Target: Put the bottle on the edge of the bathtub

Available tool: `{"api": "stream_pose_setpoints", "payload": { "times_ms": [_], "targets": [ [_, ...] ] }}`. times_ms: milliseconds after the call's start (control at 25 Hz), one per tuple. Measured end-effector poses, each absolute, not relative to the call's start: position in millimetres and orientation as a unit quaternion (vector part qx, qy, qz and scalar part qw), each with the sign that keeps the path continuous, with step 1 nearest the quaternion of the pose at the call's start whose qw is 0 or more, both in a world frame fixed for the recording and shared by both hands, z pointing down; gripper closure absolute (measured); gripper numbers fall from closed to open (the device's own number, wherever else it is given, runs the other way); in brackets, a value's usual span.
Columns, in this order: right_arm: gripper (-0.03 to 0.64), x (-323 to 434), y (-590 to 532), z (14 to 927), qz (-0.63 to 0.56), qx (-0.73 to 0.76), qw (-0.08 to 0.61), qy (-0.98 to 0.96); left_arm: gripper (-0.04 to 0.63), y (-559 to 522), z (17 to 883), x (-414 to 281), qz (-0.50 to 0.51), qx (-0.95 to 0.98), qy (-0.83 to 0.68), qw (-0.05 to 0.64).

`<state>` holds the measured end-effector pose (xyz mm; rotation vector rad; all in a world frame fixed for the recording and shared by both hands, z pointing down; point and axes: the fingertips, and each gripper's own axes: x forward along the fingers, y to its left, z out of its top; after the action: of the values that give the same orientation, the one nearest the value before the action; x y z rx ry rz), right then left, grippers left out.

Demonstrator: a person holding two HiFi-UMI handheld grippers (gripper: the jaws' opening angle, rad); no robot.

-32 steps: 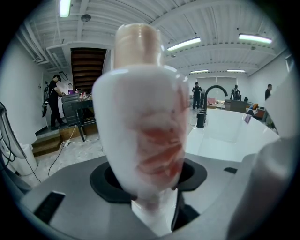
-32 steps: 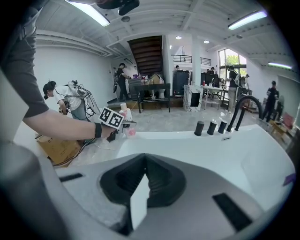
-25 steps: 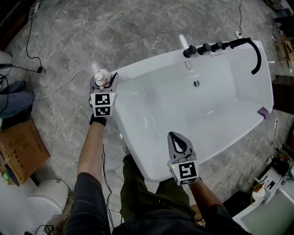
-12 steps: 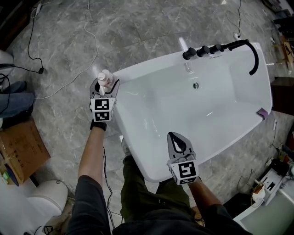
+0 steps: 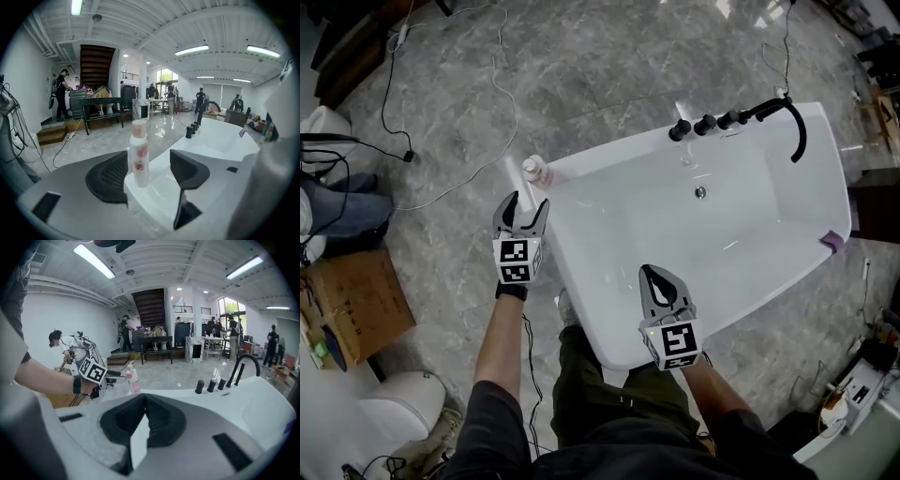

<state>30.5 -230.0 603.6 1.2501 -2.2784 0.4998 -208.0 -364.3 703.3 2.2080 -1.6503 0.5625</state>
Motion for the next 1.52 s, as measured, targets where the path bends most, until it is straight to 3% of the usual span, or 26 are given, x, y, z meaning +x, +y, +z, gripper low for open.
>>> {"api": "stream_pose_setpoints", "payload": {
  "times_ms": [480, 1000, 1520],
  "targets": [
    [0.615, 23.6, -195.5, 493.2, 0.147, 0.44, 0.199, -0.863, 0.419, -274.8, 552.9, -186.2, 0.164, 0.768, -0.6, 0.156],
    [0.615, 28.2, -156.3, 403.1, 0.114, 0.423, 0.146, -0.887, 0.561, -177.1, 429.5, -143.7, 0.146, 0.772, -0.61, 0.101],
    [0.615, 39.3, -121.1, 370.4, 0.101, 0.419, 0.128, -0.893, 0.595, -103.5, 387.1, -126.9, 0.137, 0.769, -0.616, 0.103]
  ]
}}
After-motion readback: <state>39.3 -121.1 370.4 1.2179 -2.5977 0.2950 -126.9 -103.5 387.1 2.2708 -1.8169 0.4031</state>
